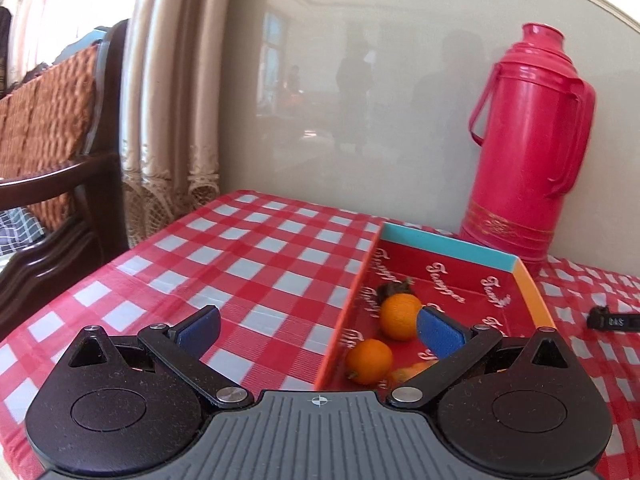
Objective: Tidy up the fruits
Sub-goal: 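Reach the right gripper to the dark brown fruit and grasp it, then lower the dark brown fruit into the box and open the right gripper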
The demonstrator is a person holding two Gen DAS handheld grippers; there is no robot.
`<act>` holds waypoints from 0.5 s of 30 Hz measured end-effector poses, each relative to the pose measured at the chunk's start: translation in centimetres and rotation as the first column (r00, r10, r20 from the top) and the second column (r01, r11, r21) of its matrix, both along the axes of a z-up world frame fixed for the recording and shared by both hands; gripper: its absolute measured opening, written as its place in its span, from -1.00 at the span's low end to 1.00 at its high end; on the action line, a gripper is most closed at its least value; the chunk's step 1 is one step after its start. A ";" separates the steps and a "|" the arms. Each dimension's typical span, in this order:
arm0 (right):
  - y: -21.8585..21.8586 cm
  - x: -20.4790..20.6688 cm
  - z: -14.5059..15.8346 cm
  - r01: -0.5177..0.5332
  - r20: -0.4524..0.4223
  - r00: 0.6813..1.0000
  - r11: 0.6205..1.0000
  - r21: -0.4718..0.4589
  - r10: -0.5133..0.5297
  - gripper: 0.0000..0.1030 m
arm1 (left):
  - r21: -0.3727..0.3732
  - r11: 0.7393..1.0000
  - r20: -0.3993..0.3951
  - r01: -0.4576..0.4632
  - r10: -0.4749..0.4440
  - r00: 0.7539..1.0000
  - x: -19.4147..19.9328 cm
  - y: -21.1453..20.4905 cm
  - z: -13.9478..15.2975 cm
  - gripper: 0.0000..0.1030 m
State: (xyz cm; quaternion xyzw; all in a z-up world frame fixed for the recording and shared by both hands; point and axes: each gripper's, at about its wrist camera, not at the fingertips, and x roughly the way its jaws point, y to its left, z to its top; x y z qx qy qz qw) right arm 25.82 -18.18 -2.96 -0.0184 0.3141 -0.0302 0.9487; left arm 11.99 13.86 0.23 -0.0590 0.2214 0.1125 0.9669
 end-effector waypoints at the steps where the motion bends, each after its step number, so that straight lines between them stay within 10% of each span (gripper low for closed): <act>1: -0.2 -0.1 0.1 -0.001 -0.002 1.000 1.000 0.022 0.001 -0.42 | 0.002 1.000 -0.002 0.005 -0.005 1.000 0.1 -0.2 0.0 1.00; 15: 2.7 -8.5 5.1 -0.113 0.148 0.984 0.992 0.055 0.104 -0.42 | 0.010 0.999 -0.016 0.051 -0.051 0.999 -0.4 -1.8 0.3 1.00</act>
